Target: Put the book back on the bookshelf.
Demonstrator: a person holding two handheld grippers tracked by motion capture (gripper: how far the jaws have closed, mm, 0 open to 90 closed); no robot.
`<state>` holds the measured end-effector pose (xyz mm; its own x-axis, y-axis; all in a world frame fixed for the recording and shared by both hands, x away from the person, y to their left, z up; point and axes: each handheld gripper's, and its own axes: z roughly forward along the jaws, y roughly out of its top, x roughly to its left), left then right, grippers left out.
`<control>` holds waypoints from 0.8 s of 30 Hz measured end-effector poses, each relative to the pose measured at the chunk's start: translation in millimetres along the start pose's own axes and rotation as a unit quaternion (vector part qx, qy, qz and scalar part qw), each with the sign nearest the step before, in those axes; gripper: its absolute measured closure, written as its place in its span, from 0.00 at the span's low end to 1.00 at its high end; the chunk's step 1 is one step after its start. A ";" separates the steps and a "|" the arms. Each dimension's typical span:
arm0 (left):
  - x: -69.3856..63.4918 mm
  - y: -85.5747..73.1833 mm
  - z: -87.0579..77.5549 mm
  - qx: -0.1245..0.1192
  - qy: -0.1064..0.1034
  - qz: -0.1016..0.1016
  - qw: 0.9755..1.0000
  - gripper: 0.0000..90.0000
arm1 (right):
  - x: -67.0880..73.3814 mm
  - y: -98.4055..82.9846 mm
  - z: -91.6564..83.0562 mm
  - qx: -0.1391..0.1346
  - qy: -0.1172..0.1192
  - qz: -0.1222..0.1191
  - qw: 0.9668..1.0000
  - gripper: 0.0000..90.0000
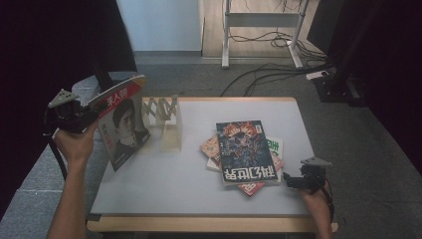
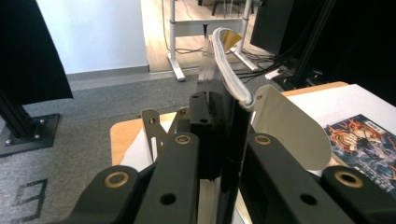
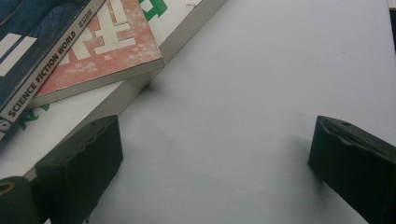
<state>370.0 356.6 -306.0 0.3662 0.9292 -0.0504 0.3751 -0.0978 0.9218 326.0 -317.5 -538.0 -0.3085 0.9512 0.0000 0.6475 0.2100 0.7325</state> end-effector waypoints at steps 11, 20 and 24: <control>7.3 -9.6 -11.8 0.032 -0.030 0.009 0.999 0.95 | 0.1 0.0 -0.1 0.000 -0.001 0.000 1.000 0.03; 11.7 -18.7 -26.3 0.076 -0.045 0.019 0.996 0.94 | 0.2 0.0 -0.1 0.000 -0.001 -0.001 1.000 0.03; 13.7 -21.4 -29.9 0.090 -0.046 0.021 0.995 0.93 | 0.2 0.0 -0.1 0.000 -0.001 -0.001 1.000 0.03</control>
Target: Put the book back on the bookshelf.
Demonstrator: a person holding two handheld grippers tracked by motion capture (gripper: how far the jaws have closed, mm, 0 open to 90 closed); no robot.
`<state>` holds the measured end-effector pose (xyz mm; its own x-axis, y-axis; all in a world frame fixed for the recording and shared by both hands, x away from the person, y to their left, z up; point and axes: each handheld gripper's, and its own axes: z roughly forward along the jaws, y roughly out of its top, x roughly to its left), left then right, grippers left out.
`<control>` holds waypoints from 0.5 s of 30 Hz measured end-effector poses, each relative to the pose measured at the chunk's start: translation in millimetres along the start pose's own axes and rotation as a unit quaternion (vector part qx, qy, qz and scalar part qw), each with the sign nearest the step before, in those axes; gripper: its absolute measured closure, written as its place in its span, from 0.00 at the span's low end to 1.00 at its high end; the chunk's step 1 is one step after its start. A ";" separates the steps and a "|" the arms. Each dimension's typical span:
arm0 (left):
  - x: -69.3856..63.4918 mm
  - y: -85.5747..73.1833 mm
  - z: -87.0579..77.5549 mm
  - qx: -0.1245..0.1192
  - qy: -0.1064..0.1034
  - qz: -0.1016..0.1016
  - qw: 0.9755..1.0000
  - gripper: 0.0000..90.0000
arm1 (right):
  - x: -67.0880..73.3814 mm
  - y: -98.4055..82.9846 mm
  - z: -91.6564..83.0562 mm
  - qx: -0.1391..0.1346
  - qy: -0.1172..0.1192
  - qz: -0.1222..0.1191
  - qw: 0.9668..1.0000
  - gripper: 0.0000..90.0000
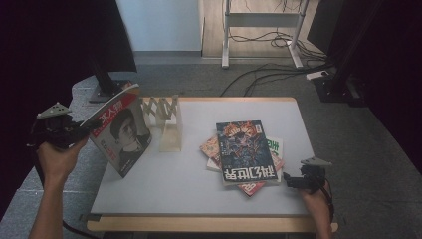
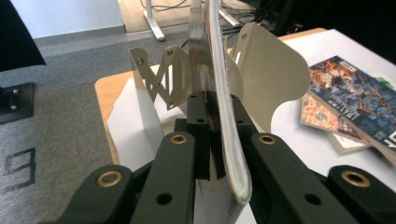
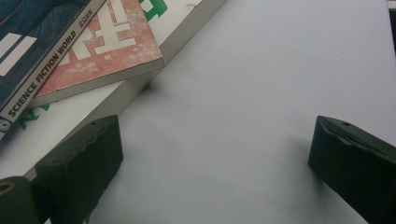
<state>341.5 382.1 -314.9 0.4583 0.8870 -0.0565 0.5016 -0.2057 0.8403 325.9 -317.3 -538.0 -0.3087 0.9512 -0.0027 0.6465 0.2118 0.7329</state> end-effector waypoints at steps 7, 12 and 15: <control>-2.4 5.6 3.9 0.024 -0.001 0.001 1.000 0.91 | 0.2 0.0 -0.1 0.000 0.000 0.001 1.000 0.03; -4.9 9.6 4.8 0.019 0.011 -0.008 1.000 0.96 | 0.1 0.0 -0.1 0.000 0.000 0.000 1.000 0.03; -5.6 11.8 5.1 0.007 0.020 -0.012 1.000 0.96 | 0.1 0.0 -0.1 0.000 0.000 0.000 1.000 0.03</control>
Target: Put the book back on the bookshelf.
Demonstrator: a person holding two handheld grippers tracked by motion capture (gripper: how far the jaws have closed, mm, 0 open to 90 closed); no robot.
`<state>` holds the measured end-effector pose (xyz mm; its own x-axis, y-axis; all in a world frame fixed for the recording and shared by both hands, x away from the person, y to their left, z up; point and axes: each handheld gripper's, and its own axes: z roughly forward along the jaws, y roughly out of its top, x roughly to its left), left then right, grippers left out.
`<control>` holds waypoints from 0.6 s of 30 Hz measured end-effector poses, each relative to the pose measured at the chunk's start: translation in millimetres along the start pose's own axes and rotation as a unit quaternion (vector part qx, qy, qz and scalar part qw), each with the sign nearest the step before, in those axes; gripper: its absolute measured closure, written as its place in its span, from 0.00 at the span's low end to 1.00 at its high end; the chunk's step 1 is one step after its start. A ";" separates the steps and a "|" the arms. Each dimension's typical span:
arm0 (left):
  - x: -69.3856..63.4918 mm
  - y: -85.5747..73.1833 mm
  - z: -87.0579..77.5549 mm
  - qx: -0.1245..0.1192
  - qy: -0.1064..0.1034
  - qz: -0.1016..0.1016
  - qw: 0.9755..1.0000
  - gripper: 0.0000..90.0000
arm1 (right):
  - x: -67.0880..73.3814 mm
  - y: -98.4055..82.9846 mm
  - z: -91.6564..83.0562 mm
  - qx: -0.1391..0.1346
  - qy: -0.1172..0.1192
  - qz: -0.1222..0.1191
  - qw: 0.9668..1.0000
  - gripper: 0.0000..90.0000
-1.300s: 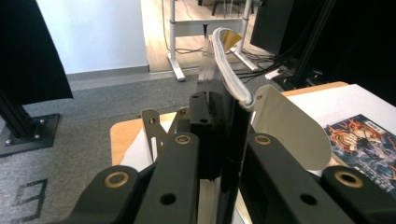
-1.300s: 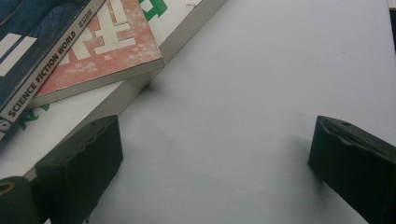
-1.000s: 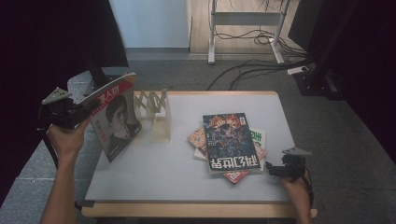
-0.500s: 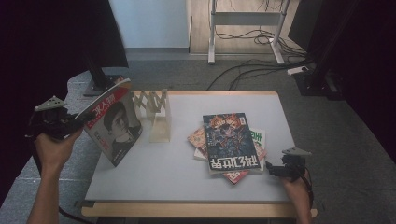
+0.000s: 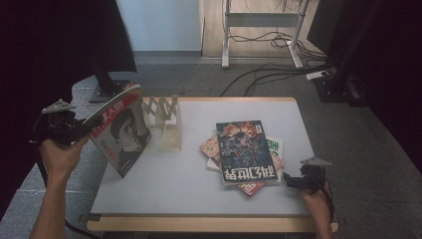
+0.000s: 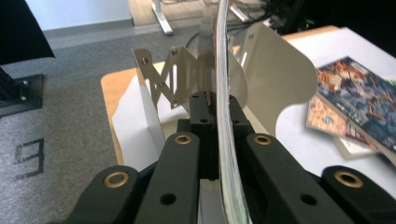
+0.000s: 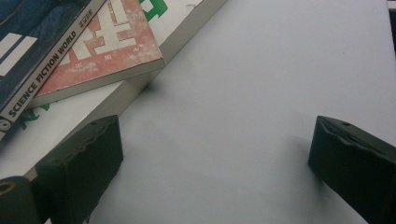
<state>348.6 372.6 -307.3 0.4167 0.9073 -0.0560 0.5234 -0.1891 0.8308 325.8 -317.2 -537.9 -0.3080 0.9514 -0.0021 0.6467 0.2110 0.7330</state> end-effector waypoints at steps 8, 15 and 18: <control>-1.1 4.2 5.2 -0.018 0.011 -0.013 1.000 0.97 | 0.0 0.0 0.0 0.000 0.000 0.000 1.000 0.03; -2.7 9.4 12.1 -0.027 0.022 -0.020 0.999 0.97 | 0.0 0.0 0.0 0.000 0.000 0.000 1.000 0.03; -3.5 9.8 14.7 -0.036 0.029 -0.022 0.999 0.97 | 0.0 0.0 0.0 0.000 0.000 0.000 1.000 0.03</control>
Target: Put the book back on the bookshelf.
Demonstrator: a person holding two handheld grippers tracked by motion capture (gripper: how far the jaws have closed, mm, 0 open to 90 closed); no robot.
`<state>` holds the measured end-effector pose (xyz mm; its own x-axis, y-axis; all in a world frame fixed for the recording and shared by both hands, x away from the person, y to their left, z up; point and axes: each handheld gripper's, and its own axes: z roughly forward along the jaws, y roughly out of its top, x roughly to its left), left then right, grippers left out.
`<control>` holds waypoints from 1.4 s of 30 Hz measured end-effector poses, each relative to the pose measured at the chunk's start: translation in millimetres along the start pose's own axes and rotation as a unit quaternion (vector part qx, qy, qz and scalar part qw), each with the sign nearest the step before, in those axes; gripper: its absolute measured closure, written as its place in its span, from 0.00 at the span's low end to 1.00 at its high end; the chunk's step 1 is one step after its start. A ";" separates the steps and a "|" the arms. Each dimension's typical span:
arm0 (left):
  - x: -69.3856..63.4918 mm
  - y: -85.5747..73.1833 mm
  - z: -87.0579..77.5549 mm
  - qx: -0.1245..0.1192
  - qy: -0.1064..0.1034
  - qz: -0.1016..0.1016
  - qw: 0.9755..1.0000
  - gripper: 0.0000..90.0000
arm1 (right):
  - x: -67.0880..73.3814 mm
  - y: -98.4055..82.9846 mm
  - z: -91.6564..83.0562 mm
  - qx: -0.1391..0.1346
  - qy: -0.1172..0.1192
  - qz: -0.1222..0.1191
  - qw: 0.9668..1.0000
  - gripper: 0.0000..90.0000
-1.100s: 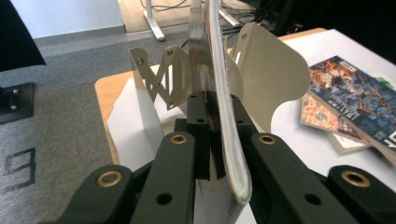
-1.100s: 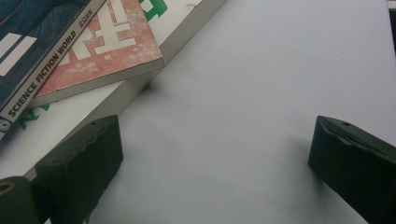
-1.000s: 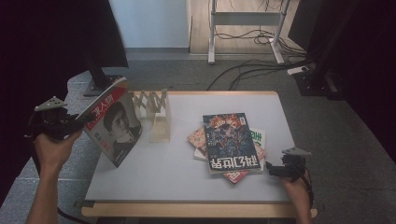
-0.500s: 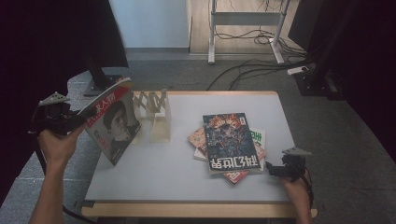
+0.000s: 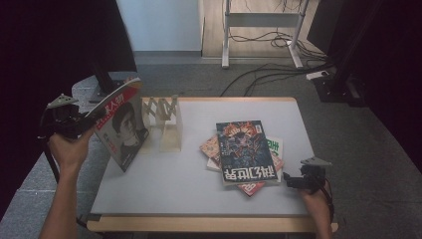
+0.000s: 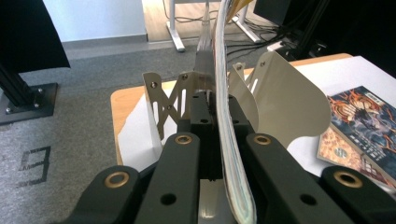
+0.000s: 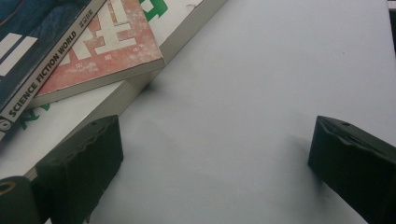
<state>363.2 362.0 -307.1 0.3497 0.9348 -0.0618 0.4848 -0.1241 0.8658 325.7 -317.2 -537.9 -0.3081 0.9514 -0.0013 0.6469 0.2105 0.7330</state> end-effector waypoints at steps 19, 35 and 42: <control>2.5 -6.5 15.6 -0.026 0.019 -0.016 0.999 0.96 | 0.0 0.0 0.0 0.000 0.000 0.000 1.000 0.03; 17.1 -14.0 10.6 -0.034 0.032 -0.030 0.998 0.87 | 0.0 0.0 0.0 -0.001 0.000 -0.001 1.000 0.03; 17.4 -16.2 10.1 -0.035 0.030 -0.026 0.999 0.67 | 0.1 -0.1 -0.1 -0.001 0.000 -0.001 1.000 0.03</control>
<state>369.5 376.9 -327.1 0.2764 0.9577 -0.0797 0.4433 -0.0535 0.8948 325.6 -317.1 -537.9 -0.3089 0.9511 -0.0023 0.6457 0.2115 0.7337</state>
